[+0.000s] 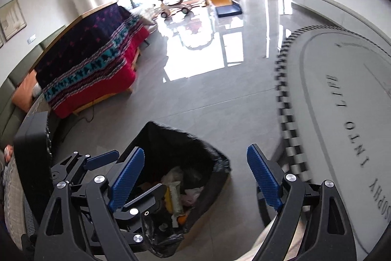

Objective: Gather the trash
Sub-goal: 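Move both tools back over the table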

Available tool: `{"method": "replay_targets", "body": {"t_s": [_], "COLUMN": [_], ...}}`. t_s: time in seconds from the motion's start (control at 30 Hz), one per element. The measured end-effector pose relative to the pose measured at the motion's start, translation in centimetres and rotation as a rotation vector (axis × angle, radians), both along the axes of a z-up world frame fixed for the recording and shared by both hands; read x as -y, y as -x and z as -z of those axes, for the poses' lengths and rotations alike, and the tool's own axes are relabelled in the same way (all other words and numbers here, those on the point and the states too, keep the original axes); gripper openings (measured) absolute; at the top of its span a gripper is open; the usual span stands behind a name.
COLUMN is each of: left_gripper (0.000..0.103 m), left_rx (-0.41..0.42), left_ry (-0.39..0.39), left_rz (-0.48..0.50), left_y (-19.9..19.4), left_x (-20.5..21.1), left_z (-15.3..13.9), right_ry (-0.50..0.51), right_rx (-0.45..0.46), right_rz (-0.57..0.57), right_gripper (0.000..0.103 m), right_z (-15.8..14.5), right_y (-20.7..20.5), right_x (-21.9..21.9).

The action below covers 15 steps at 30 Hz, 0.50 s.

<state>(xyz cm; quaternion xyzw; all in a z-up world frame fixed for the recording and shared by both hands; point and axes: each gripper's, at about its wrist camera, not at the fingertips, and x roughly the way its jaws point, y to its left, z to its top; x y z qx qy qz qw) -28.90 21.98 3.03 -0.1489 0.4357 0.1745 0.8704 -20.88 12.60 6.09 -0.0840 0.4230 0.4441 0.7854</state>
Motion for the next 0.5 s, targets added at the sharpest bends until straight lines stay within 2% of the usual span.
{"method": "replay_targets", "body": {"t_s": [0.27, 0.5], "left_gripper": [0.097, 0.097], "left_rx": [0.004, 0.032], "left_ry": [-0.009, -0.033], "left_rz": [0.117, 0.228], "left_y": [-4.9, -9.7], "left_x": [3.4, 7.1], "left_z": [-1.0, -3.0], "right_ry": [-0.005, -0.023], "right_rx": [-0.008, 0.011], "right_rz": [0.11, 0.242], "right_gripper": [0.086, 0.086], "right_z": [-0.5, -1.5], "right_y": [-5.1, -9.6], "right_x": [5.2, 10.4]}}
